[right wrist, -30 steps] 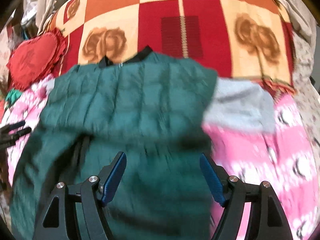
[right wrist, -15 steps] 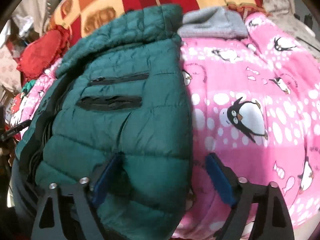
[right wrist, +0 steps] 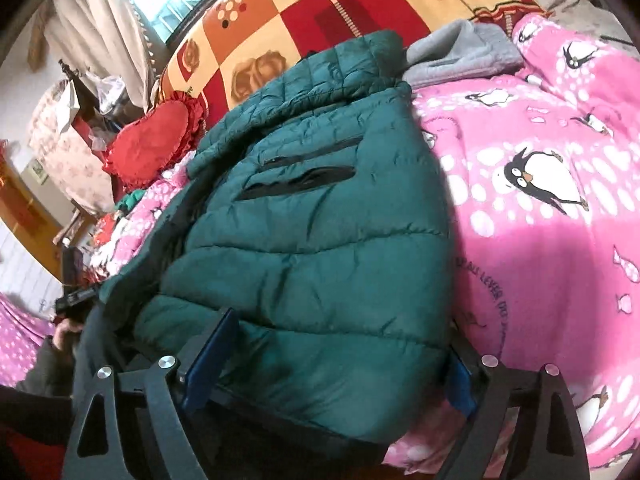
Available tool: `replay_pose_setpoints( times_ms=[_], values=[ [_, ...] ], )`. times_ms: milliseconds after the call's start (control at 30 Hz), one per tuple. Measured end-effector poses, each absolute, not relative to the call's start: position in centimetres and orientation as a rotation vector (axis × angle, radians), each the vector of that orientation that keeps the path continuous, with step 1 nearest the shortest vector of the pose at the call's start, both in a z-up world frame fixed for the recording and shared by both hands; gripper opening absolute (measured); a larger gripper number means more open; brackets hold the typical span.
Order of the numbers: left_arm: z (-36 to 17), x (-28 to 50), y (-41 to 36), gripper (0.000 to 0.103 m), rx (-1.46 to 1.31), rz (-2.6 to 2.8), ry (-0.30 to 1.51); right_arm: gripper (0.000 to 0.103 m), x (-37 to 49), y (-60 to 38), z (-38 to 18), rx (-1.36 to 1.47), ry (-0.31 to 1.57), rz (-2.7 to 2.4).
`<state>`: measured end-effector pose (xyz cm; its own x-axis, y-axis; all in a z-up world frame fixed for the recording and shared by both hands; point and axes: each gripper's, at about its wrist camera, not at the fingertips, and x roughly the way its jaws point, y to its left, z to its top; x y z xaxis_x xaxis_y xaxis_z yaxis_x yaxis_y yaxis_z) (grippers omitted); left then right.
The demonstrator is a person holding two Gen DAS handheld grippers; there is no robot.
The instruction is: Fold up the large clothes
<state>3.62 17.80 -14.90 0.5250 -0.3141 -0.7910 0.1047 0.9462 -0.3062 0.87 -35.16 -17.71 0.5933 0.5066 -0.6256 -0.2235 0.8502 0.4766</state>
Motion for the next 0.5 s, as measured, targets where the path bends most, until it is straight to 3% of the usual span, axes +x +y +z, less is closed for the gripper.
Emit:
replay_pose_setpoints(
  times_ms=[333, 400, 500],
  values=[
    [-14.2, 2.4, 16.3, 0.082, -0.362, -0.451, 1.002, 0.089, 1.0, -36.6, -17.5, 0.479, 0.849, 0.450],
    [-14.8, 3.0, 15.7, 0.082, -0.396, -0.503, 1.039, 0.078, 0.8, -36.3, -16.8, 0.463, 0.831, 0.467],
    [-15.4, 3.7, 15.6, 0.082, -0.440, -0.524, 1.048, 0.073, 0.6, -36.3, -16.3, 0.459, 0.803, 0.495]
  ],
)
